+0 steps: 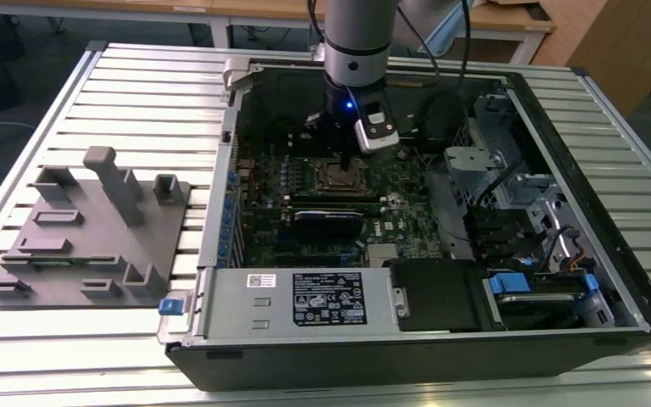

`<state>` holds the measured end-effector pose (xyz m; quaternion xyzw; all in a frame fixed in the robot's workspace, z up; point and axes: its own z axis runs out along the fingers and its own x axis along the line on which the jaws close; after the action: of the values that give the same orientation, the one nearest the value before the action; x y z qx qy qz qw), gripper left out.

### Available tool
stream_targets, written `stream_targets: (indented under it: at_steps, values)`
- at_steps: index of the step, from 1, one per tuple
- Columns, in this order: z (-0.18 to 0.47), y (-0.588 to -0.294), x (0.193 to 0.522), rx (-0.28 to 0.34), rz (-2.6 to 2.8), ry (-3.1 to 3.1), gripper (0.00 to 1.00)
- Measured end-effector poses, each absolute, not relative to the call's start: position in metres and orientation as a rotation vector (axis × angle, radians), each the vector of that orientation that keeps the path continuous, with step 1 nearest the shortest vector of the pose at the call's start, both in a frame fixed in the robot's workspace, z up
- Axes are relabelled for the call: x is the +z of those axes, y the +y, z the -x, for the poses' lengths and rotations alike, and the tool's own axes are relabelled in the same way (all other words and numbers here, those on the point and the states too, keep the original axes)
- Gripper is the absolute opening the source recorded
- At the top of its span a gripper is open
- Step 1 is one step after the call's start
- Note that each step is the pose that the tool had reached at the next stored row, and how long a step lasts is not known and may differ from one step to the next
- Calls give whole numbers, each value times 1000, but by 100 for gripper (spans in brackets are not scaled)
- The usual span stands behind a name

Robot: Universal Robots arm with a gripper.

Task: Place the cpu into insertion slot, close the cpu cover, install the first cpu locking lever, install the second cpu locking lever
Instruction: 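Install the first cpu locking lever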

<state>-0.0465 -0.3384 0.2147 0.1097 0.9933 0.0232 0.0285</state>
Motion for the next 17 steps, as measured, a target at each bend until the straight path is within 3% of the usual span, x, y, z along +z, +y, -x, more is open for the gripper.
stream_targets:
  at_steps: [17]
  values:
    - [50,-339,216,65,-337,3065,10]
